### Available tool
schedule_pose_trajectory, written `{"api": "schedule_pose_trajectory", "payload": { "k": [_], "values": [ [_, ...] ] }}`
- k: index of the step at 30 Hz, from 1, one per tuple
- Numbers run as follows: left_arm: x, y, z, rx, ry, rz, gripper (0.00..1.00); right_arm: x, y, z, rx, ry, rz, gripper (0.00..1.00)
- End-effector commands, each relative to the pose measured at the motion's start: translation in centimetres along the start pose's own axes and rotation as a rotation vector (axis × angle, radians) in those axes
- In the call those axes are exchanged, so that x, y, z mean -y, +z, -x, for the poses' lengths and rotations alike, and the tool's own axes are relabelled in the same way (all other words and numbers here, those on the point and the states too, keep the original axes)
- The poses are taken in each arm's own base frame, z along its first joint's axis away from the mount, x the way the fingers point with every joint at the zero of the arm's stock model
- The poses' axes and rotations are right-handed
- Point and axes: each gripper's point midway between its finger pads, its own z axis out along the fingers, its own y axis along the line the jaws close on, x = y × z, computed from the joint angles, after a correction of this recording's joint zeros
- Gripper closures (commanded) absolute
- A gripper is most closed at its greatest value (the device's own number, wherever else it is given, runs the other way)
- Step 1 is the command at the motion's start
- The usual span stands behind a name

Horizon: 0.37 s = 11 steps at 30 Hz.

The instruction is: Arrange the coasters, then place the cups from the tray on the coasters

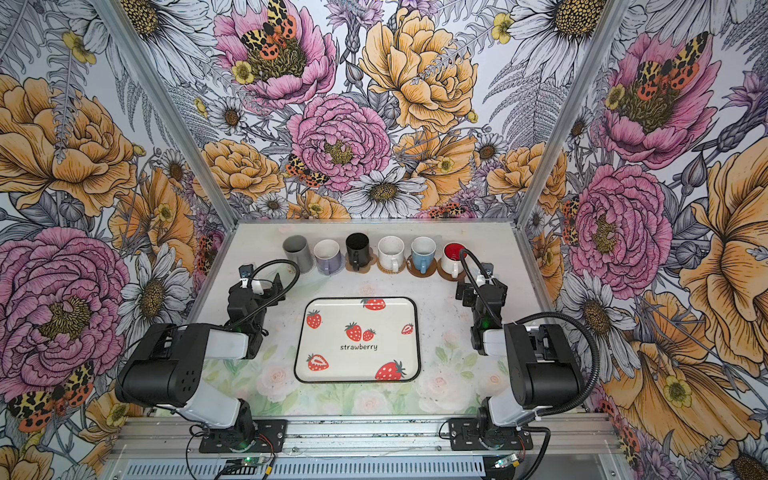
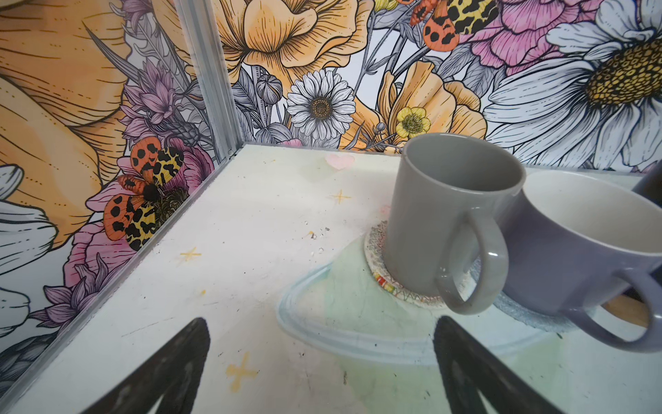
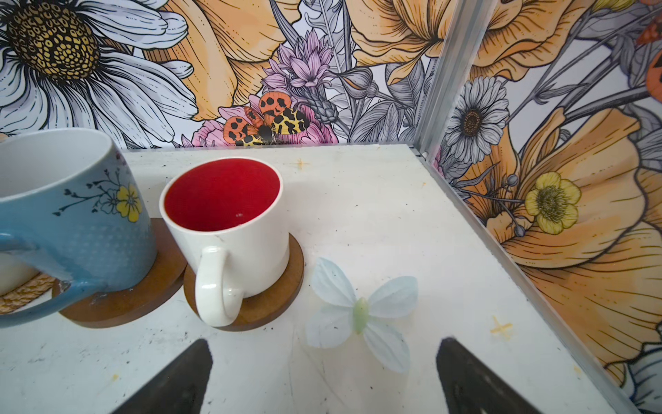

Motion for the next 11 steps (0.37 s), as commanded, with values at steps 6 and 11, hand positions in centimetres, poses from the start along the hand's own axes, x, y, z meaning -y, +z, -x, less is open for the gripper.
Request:
{"api": "schedule_pose_trajectory", "payload": {
  "k": [6,11],
  "values": [
    [0.28,0.14,0.89,0.024,-0.025,-0.022,0.01,-0.25,0.23,0.76,0.026,0.012,0.011,0.0],
    [0.26,0.15,0.87,0.024,-0.024,-0.021,0.01,-0.26,0.19,0.83,0.029,0.012,0.012,0.0]
  ]
}}
